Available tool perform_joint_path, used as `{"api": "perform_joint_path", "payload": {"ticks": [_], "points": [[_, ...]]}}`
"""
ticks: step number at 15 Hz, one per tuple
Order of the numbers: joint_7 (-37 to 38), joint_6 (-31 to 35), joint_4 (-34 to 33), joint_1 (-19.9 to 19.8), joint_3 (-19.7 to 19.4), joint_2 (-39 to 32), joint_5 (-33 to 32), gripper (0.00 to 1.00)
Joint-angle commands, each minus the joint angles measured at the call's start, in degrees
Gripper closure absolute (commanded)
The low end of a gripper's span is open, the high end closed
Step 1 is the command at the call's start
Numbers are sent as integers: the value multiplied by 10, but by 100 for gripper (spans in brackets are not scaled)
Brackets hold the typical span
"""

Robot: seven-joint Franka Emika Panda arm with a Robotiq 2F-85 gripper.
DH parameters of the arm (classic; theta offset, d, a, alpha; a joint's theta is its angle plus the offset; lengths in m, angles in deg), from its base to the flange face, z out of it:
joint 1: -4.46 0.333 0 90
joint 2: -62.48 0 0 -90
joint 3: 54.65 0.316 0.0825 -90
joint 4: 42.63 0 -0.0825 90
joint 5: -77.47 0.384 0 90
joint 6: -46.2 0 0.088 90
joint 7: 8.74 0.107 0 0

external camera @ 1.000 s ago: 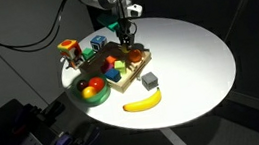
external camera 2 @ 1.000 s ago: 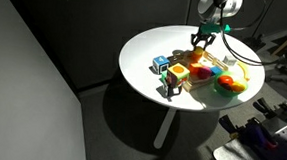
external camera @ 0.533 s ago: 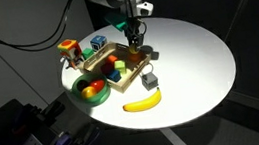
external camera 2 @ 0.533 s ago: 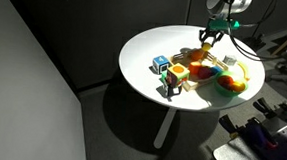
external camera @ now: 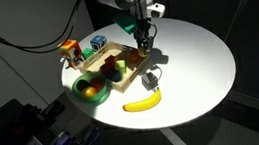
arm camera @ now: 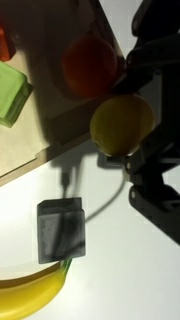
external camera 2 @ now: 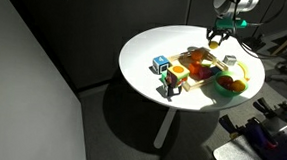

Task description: Remove the lemon from the box and put it on the right side of the table.

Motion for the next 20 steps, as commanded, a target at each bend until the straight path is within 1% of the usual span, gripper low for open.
{"api": "perform_joint_path", "payload": {"ticks": [1,8,18,19,20], "points": [[5,-14,-34,-6,-8,-21,-16,62],[10,-17,-73,-5,-26,-66,-40,62],[2,-12,-114,-8,-27,-116,-48,62],[2,-13,-115,-8,-27,-117,-48,43],[1,-13,-115,-8,-26,-117,-48,12]]}}
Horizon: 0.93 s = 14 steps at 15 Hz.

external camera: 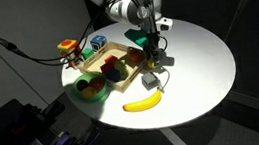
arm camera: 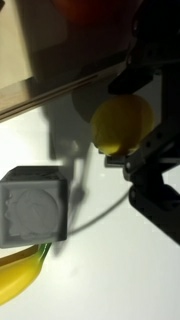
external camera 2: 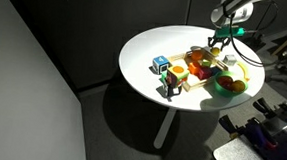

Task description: Remove the lemon from the box and put it on the right side of the table.

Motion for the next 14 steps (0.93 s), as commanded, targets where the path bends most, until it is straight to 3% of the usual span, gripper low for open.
{"api": "perform_joint_path", "payload": {"ticks": [1,3,14], "points": [[1,-13,-25,-5,2,-11,-12,11],[0,-13,-26,-4,2,-11,-13,1],[-30,-12,15,-6,23,35,-4,0]]}}
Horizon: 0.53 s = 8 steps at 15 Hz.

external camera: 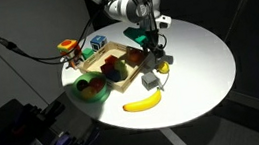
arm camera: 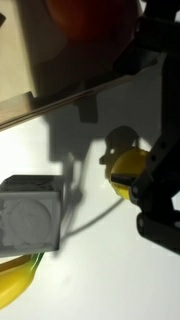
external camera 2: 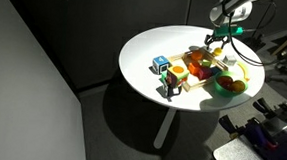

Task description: Remove the lemon from the box and put it on the right side of the table.

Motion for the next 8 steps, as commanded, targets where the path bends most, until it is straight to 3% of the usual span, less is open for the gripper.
{"api": "perform_joint_path", "payload": {"ticks": [1,8], "points": [[-24,-10,26,-7,18,38,-3,0],[-45,-23,75,-3,33,91,-5,0]]}}
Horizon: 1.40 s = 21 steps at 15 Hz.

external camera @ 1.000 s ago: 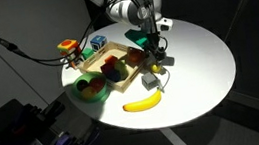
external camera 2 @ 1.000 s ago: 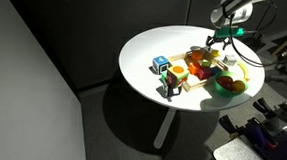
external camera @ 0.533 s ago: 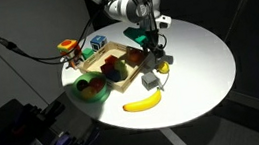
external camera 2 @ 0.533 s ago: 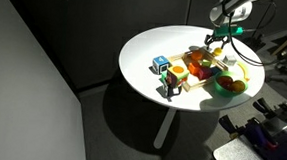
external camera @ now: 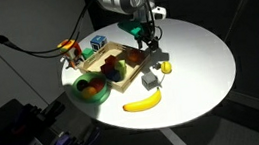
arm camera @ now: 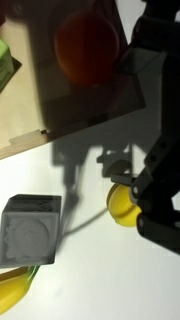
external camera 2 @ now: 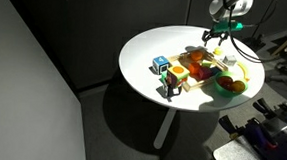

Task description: Remove the lemon from the box and put it on the right side of the table.

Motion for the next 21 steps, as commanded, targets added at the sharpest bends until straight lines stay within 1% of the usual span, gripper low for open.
{"api": "perform_joint_path", "payload": {"ticks": [1,6,12,16,21], "points": [[-24,-25,55,-3,10,54,-6,0],[-43,-88,94,1,13,96,-12,0],[-32,-139,146,16,10,143,-25,0],[-26,-146,194,27,10,179,-38,0],[-28,-135,263,36,12,233,-51,0]]}}
